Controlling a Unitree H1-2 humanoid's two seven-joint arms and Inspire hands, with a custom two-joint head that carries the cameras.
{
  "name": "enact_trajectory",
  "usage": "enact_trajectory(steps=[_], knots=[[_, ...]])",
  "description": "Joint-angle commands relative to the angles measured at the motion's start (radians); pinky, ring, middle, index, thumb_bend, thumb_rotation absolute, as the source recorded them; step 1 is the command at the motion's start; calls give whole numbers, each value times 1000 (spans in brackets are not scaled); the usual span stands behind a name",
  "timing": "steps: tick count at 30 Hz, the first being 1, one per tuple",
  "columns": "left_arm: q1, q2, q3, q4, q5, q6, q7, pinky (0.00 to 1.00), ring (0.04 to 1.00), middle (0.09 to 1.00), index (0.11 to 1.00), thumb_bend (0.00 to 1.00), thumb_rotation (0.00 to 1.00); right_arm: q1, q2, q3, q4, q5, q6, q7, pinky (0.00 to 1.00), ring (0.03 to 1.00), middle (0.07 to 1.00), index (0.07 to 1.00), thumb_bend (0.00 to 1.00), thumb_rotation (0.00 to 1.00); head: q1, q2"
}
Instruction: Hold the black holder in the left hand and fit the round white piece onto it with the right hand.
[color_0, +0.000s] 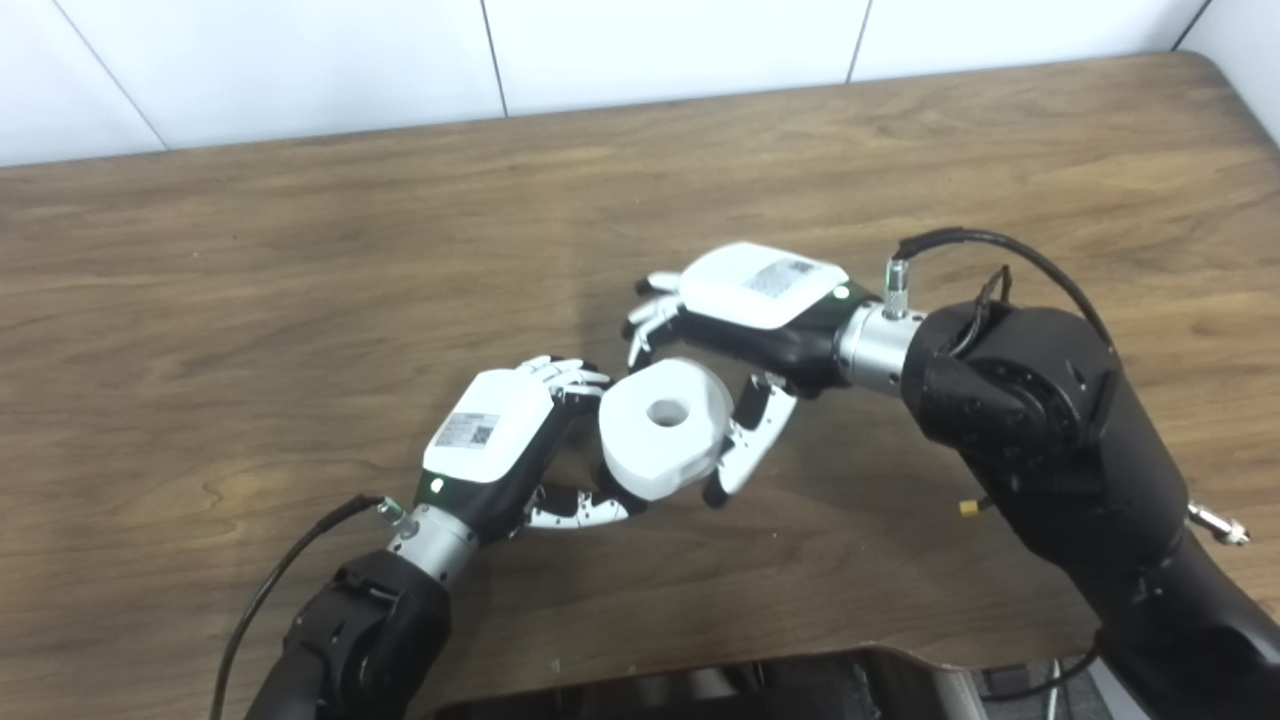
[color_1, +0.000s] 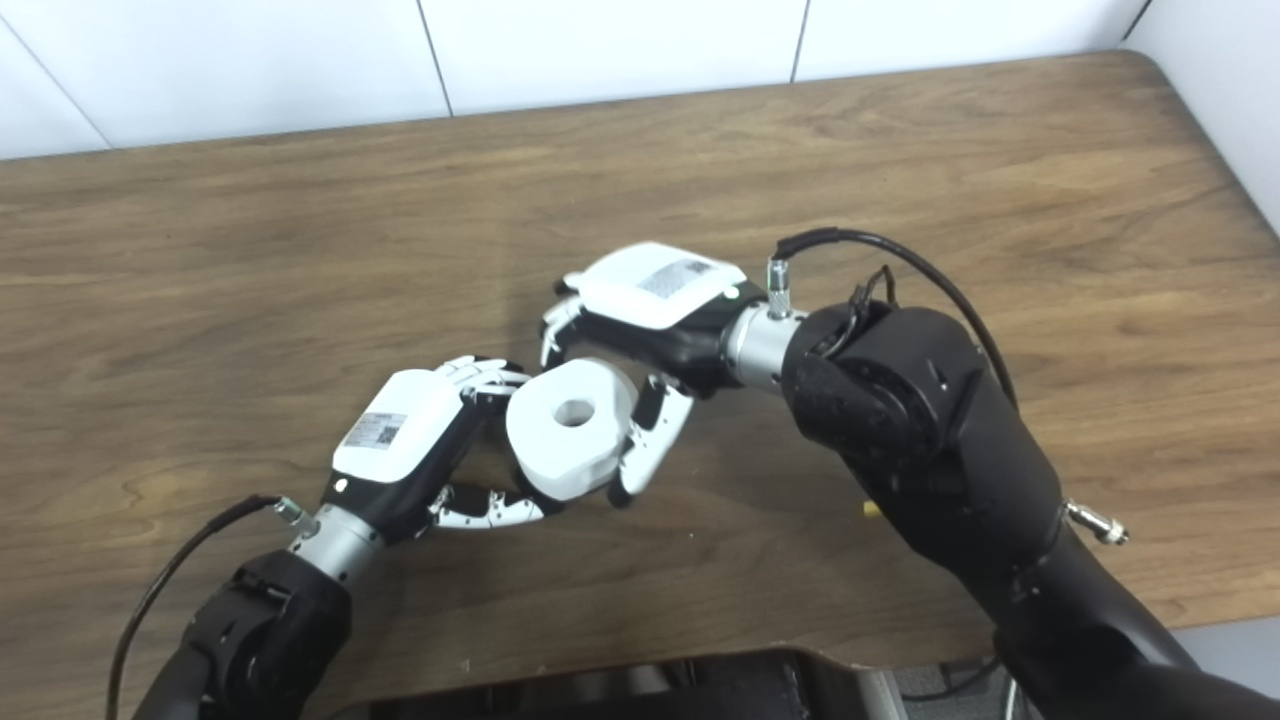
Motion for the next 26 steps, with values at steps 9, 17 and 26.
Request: enact_trajectory(steps=[9, 17, 26], knots=[[17, 7, -24, 23, 0, -4, -62, 887, 831, 755, 485, 523, 55, -81, -33, 20, -35, -41, 51, 108, 921, 1000, 987, 877, 1000, 417, 0, 0], [18, 6, -22, 23, -2, -5, -60, 886, 829, 753, 485, 523, 55, -87, -41, 31, -32, -43, 73, 96, 919, 1000, 996, 891, 1000, 415, -1, -3], [16, 9, -22, 29, 2, -11, -55, 884, 830, 753, 485, 523, 56, -114, -57, -9, -52, 3, 115, 111, 985, 1000, 1000, 983, 1000, 458, 1, -7]])
